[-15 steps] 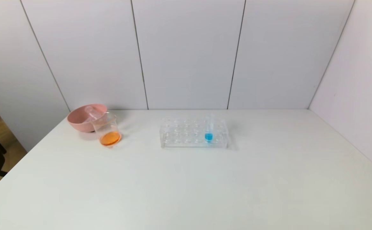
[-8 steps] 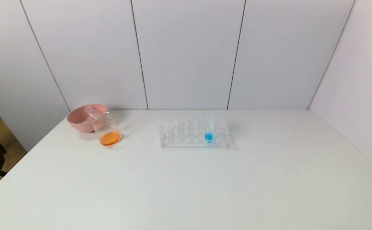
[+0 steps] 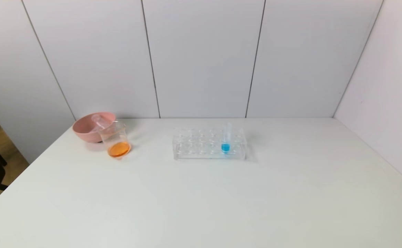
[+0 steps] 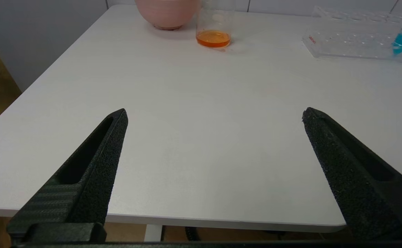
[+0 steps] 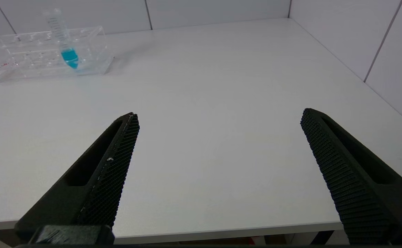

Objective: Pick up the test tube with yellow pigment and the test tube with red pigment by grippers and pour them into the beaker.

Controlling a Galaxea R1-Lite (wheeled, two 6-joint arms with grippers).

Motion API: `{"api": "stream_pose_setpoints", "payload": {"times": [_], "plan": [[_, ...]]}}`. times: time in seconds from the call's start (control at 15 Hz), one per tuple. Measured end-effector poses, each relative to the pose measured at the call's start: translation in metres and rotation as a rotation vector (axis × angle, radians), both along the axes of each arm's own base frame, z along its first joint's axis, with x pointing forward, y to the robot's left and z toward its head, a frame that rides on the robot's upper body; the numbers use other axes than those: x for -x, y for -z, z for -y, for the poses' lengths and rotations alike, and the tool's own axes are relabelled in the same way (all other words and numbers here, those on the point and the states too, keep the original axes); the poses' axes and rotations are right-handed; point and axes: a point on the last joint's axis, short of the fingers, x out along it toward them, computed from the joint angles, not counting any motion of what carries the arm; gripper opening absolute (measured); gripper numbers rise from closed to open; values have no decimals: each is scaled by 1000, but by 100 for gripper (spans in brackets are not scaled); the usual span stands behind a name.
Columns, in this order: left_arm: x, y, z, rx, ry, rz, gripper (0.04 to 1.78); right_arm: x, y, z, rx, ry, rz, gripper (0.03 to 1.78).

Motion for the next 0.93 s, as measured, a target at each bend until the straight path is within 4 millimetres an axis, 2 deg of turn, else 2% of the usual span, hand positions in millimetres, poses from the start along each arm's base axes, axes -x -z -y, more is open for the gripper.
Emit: {"api": "stream_pose_setpoints", "payload": {"times": [0.93], "plan": [[0, 0, 0, 0, 1, 0, 176, 0, 0, 0, -3, 1, 0, 171]]}}
